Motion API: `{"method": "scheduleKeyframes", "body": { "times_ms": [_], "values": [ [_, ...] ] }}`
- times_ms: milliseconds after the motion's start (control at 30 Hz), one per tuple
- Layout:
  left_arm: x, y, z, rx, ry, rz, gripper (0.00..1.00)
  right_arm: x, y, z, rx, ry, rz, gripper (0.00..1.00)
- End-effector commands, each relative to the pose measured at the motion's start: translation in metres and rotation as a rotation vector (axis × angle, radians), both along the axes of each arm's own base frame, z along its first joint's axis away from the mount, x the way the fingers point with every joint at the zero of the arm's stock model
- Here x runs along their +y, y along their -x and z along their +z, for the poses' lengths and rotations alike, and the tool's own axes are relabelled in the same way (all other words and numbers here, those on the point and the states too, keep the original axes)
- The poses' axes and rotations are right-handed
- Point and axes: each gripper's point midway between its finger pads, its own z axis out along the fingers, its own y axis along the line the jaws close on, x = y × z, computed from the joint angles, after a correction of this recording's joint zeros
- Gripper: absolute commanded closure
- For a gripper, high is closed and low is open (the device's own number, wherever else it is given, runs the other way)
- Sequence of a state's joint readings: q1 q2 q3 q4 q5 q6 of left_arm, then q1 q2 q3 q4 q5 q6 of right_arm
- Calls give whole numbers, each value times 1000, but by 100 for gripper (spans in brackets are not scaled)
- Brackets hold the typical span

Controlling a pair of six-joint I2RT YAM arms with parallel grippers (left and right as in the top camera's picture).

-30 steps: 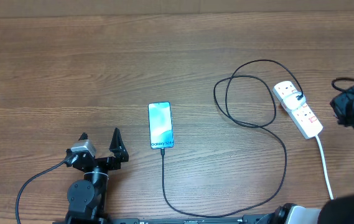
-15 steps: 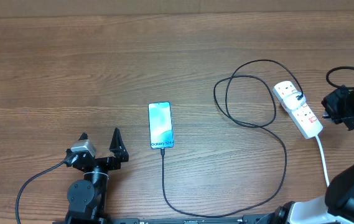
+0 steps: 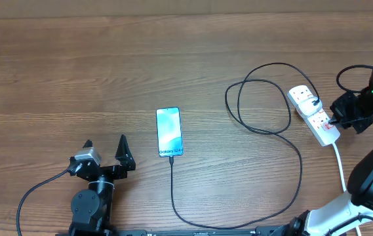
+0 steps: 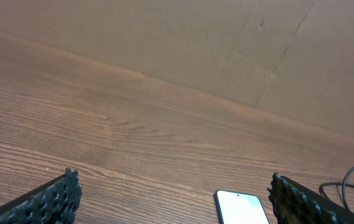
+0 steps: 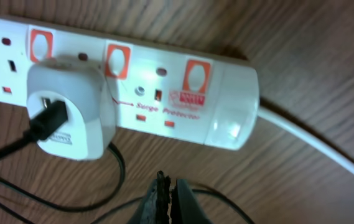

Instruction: Plug charger to phone and switch on socket

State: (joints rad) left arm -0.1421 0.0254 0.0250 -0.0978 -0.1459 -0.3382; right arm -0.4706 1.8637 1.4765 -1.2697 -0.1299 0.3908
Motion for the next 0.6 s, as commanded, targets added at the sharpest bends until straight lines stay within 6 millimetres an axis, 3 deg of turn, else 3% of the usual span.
{"method": "scheduleKeyframes", "body": {
  "times_ms": [0,233,567],
  "values": [
    [0,0,-2,1,7,-3,0,1,-17,-3,-57,-39,22,96],
    [0,0,-2,1,7,-3,0,1,-32,-27,-69,-78,20,96],
    [0,0,-2,1,7,-3,1,-4,-58,-29,-144,-89,22,96]
  ]
}}
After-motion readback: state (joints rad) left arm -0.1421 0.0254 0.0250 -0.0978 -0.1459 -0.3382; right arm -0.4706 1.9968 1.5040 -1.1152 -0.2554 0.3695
